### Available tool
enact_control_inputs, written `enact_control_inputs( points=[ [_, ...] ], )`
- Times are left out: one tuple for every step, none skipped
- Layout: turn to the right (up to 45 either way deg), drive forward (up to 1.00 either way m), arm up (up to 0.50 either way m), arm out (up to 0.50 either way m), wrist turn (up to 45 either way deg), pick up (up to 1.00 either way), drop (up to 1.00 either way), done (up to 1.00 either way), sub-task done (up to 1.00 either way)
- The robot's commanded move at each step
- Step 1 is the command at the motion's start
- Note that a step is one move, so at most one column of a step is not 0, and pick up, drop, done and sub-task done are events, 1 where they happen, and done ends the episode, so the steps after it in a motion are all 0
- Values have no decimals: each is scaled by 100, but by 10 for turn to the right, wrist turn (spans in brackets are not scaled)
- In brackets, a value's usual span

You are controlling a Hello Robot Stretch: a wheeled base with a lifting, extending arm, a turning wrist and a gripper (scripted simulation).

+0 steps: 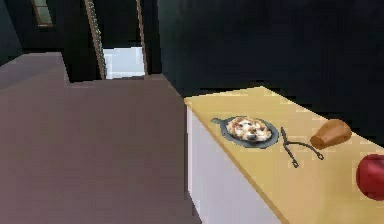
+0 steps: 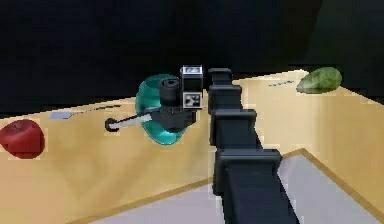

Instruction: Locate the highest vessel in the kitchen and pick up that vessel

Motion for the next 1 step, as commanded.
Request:
enact_control_inputs(
  points=[
    [0, 0, 0, 0, 240, 0, 0, 0, 0]
  ],
)
